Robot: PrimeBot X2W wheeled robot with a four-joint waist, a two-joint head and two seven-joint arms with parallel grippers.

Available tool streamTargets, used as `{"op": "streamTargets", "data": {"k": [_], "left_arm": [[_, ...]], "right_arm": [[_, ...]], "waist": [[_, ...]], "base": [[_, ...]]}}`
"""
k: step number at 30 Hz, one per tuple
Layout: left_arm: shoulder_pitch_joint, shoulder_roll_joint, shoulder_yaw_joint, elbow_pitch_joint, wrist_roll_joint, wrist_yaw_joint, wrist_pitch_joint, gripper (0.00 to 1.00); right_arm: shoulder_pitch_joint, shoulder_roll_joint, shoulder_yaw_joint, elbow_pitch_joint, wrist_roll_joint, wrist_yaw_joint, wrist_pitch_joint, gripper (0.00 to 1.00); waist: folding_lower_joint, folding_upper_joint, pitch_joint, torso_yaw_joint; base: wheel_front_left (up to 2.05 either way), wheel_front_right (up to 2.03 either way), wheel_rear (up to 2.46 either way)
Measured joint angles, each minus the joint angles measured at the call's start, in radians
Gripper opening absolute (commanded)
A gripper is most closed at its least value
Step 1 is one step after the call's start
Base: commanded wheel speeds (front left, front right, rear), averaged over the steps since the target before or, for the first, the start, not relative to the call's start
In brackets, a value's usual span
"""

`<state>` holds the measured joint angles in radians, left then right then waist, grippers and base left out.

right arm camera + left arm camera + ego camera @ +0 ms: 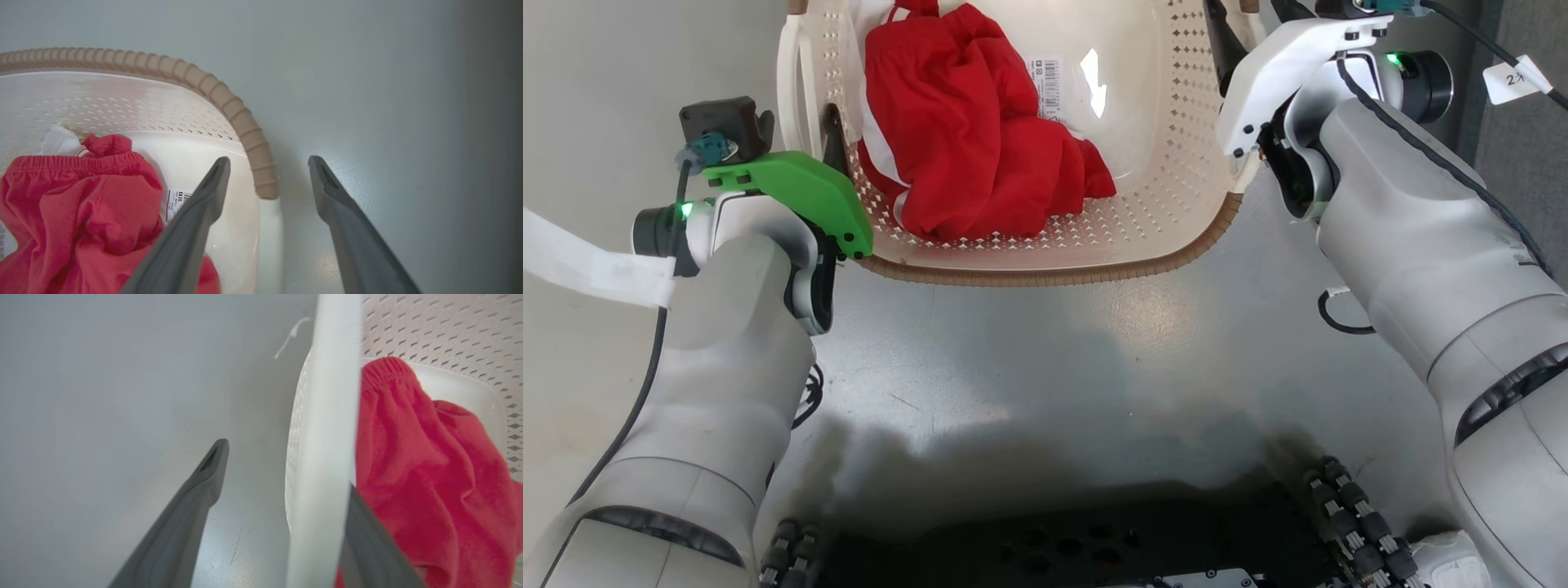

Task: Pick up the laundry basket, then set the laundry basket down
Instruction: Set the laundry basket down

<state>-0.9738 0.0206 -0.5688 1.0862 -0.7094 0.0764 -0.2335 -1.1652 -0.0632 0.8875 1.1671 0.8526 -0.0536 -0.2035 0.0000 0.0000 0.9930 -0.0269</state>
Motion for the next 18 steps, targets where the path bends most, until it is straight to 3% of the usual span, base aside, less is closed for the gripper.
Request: {"op": "streamTargets", "data": {"k": [18], "left_arm": [[0.000,0.000,0.016,0.006,-0.006,-0.007,-0.015,1.00]], "right_arm": [[-0.007,0.000,0.001,0.048,-0.008,0.000,-0.031,1.00]], "waist": [[0.0000,0.0000,-0.085,0.003]], "base": [[0.00,0.00,0.00]]}}
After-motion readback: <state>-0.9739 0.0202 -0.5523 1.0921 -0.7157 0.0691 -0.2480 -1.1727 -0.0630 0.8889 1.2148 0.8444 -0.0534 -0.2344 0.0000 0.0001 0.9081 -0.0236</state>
